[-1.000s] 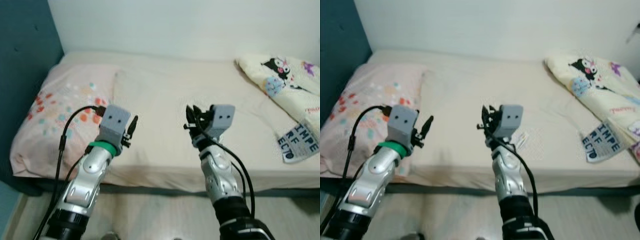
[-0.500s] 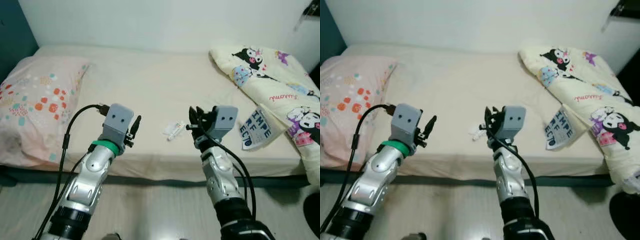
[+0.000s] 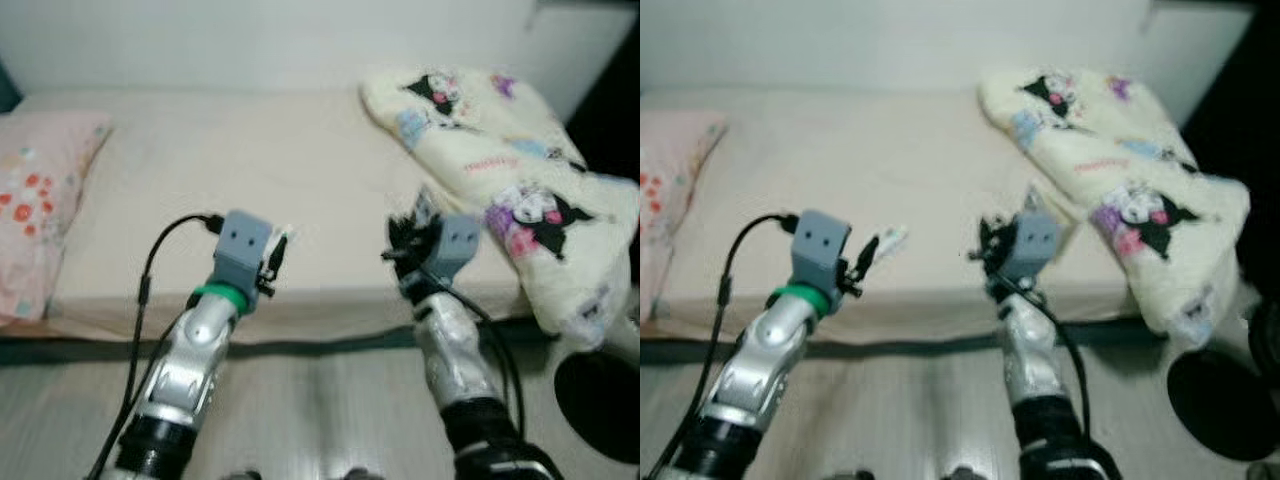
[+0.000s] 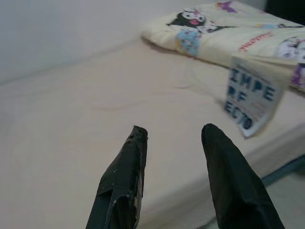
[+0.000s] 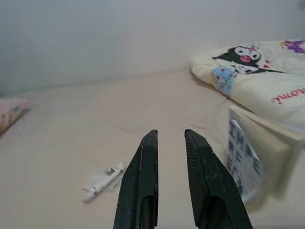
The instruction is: Clean up the room
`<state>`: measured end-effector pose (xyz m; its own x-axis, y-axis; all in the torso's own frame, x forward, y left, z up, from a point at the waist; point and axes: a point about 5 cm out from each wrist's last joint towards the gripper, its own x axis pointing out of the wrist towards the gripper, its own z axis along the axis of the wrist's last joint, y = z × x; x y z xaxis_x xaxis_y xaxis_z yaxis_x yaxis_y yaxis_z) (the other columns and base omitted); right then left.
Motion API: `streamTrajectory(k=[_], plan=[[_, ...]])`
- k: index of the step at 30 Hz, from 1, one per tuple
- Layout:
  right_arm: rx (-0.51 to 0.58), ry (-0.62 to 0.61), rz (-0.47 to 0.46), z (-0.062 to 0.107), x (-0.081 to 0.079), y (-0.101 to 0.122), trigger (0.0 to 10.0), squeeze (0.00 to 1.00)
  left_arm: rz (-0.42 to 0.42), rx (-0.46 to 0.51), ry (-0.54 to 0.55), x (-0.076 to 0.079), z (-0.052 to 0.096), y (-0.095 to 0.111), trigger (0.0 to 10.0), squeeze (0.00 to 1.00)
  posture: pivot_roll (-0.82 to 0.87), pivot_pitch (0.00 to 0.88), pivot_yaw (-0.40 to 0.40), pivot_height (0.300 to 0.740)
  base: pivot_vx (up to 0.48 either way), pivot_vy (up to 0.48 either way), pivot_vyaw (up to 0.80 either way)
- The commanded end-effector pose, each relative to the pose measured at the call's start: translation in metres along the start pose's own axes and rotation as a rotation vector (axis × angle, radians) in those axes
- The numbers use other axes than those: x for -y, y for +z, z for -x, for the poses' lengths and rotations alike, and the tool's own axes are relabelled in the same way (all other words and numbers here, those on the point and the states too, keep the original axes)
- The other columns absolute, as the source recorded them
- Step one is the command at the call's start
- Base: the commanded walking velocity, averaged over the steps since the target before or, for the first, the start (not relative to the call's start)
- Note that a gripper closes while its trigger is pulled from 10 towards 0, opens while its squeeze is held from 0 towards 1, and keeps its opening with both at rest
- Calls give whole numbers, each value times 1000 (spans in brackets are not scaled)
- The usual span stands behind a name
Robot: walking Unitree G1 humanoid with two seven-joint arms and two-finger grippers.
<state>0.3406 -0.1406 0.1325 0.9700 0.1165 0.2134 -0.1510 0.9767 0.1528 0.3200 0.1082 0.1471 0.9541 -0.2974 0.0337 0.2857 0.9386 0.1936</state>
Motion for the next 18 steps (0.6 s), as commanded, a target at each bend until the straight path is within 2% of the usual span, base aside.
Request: streamTrajectory(k=[1,18], plan=[[-12,17,-20,1,-9,-4,10000,0,-3,-30,16,-5,3,-8,10000,0,58,39,23,740,0,480,0],[-24,46,-15,4,-13,-7,10000,0,0,-6,14,-3,5,-5,10000,0,56,46,24,740,0,0,0]])
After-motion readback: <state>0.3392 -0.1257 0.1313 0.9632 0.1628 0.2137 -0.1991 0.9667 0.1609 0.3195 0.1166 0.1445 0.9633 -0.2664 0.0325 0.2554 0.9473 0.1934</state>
